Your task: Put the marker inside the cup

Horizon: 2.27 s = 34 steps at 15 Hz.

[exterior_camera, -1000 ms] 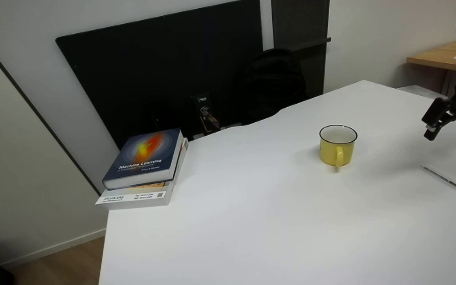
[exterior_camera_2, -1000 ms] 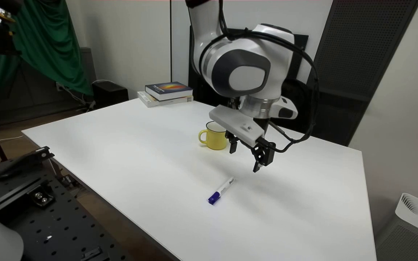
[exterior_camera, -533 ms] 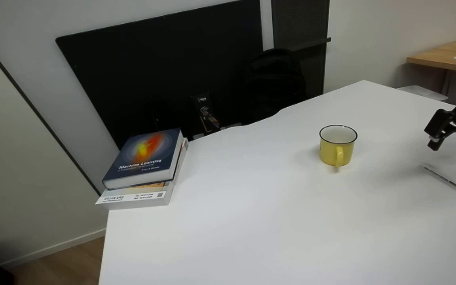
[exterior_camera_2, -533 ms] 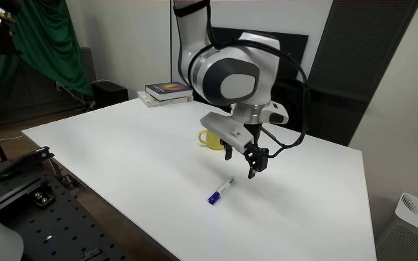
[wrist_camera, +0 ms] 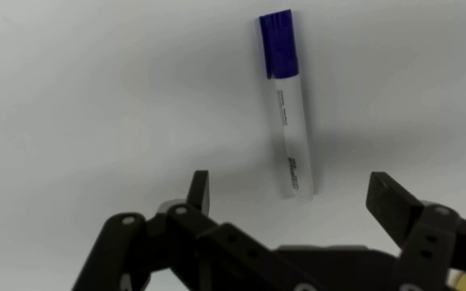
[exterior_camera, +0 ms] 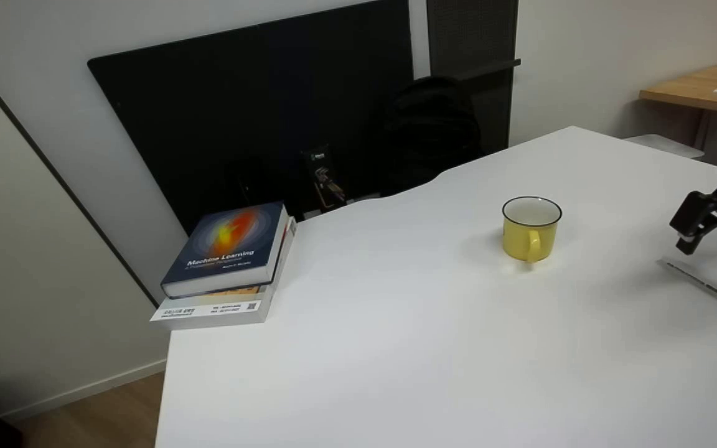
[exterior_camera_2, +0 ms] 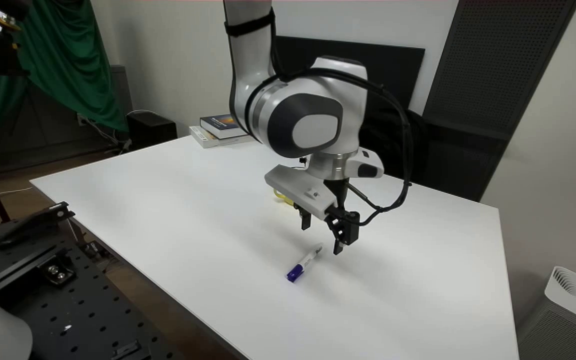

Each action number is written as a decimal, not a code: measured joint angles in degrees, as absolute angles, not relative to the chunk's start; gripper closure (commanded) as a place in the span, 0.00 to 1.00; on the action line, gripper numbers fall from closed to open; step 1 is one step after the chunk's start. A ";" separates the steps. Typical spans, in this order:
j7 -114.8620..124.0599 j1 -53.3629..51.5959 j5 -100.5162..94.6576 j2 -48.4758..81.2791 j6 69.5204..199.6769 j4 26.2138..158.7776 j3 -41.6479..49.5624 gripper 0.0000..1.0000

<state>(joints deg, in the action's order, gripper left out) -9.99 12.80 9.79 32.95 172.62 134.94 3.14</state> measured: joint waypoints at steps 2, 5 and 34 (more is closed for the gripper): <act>-10.01 13.06 9.36 33.13 172.45 134.97 2.22 0.00; -10.31 14.07 8.53 33.55 172.33 134.89 0.99 0.00; -12.28 17.31 5.64 36.21 176.34 133.73 0.15 0.00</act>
<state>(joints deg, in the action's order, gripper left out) -12.28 17.31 5.64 36.21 176.34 133.73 0.15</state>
